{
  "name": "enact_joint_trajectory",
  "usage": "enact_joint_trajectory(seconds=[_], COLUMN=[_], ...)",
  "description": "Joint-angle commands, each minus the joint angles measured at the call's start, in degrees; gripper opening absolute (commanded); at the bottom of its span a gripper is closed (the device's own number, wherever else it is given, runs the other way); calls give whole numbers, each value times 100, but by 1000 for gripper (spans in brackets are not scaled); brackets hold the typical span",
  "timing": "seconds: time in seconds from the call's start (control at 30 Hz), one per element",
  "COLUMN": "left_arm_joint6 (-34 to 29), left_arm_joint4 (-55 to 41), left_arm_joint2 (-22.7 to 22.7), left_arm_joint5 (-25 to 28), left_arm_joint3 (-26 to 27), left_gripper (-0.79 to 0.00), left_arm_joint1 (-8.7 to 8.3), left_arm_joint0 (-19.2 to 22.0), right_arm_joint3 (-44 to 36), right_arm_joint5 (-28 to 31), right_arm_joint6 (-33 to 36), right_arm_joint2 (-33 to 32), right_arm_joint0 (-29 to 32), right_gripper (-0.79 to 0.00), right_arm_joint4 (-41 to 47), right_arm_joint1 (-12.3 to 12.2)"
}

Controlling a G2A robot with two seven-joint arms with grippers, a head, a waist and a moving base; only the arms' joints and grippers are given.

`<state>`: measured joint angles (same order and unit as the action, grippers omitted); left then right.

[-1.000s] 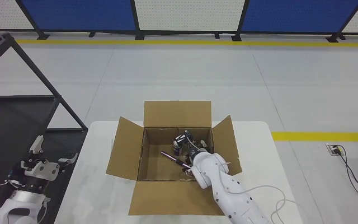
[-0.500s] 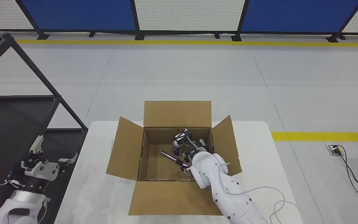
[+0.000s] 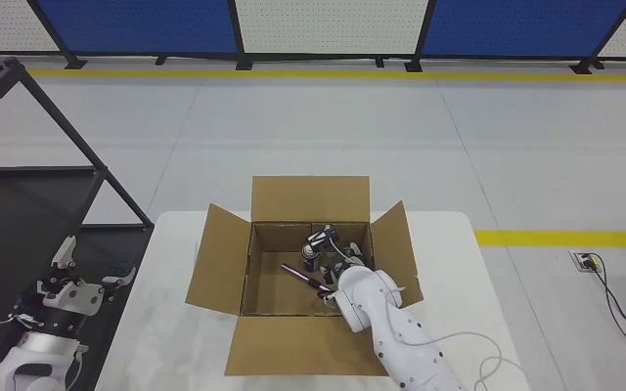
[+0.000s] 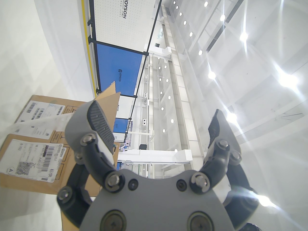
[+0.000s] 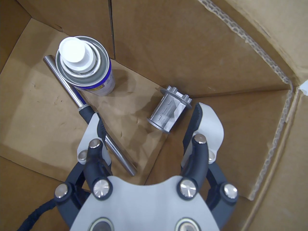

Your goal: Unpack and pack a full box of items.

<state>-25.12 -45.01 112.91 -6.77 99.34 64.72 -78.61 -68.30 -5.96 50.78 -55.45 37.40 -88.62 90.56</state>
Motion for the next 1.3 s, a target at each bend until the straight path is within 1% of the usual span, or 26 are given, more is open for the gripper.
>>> enact_joint_trajectory(seconds=[0.0,0.13,0.2,0.27,0.4,0.43,0.53,0.57,0.6,0.7,1.27], left_arm_joint6=[0,0,0,0,0,0,0,0,0,0,0], left_arm_joint4=[0,0,0,0,0,0,0,0,0,0,0], left_arm_joint2=[0,0,0,0,0,0,0,0,0,0,0], left_arm_joint5=[0,0,0,0,0,0,0,0,0,0,0], left_arm_joint3=[0,0,0,0,0,0,0,0,0,0,0], left_gripper=[0,0,0,0,0,0,0,0,0,0,0], left_arm_joint1=[0,0,0,0,0,0,0,0,0,0,0], left_arm_joint0=[0,0,0,0,0,0,0,0,0,0,0], right_arm_joint3=[-34,-300,-614,-1035,-2163,-2447,-3193,-3404,-3597,-4078,-4120], right_arm_joint5=[6,187,269,441,817,923,1160,1204,1215,1294,1312], right_arm_joint6=[-16,-331,-558,-743,-1038,-1111,-1316,-1378,-1431,-1522,-1521], right_arm_joint2=[-25,-148,-262,-445,-882,-994,-1304,-1400,-1492,-1700,-1723], right_arm_joint0=[19,161,333,573,1200,1366,1830,1967,2096,2403,2432], right_gripper=[-105,-105,-89,-92,-135,-169,-132,-89,0,0,0], right_arm_joint4=[-17,47,39,76,121,144,223,236,254,281,275], right_arm_joint1=[2,-20,-56,-111,-242,-273,-351,-373,-391,-437,-443])
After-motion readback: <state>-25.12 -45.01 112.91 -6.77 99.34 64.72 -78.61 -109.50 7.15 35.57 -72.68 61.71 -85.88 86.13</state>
